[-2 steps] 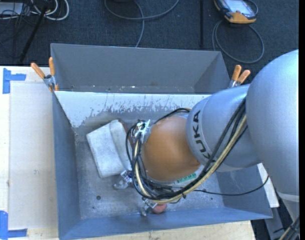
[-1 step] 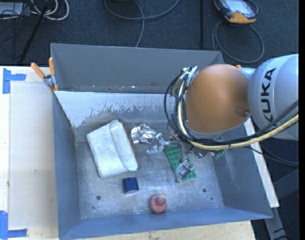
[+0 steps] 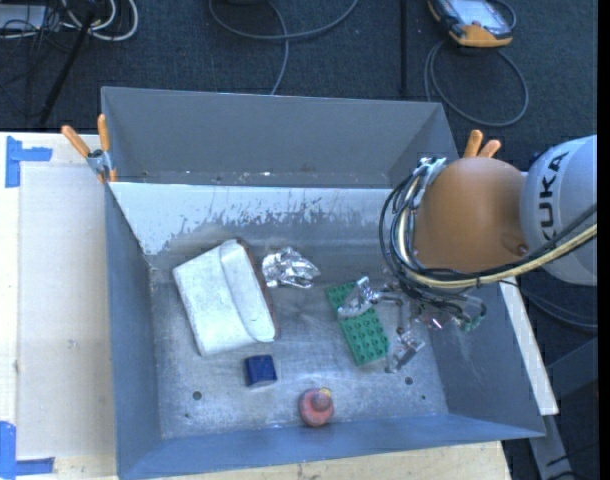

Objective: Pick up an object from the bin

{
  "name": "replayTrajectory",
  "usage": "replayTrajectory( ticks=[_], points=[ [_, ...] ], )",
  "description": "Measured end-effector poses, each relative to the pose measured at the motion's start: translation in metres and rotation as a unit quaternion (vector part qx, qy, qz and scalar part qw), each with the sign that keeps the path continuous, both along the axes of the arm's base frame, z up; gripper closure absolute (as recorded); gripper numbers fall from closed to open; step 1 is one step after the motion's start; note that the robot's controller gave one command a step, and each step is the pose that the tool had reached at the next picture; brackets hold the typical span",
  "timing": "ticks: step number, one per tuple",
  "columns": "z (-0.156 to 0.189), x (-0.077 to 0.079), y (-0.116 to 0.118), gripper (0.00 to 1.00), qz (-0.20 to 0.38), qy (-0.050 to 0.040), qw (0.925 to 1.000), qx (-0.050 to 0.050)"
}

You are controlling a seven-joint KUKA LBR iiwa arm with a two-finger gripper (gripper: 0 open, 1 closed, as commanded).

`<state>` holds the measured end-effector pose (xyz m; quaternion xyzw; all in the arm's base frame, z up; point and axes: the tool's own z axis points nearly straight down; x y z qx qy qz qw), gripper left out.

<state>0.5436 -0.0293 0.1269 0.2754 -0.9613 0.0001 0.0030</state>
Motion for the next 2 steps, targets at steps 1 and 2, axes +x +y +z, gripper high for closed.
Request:
replayTrajectory(
  ticks=[1, 2],
  points=[
    [-0.0503, 0.0249, -0.0533, 0.00, -0.064, -0.0073, 0.9979, 0.005],
    [-0.0475, 0.0266, -0.0524, 1.00, -0.064, -0.0111, 0.9979, 0.005]
  ],
)
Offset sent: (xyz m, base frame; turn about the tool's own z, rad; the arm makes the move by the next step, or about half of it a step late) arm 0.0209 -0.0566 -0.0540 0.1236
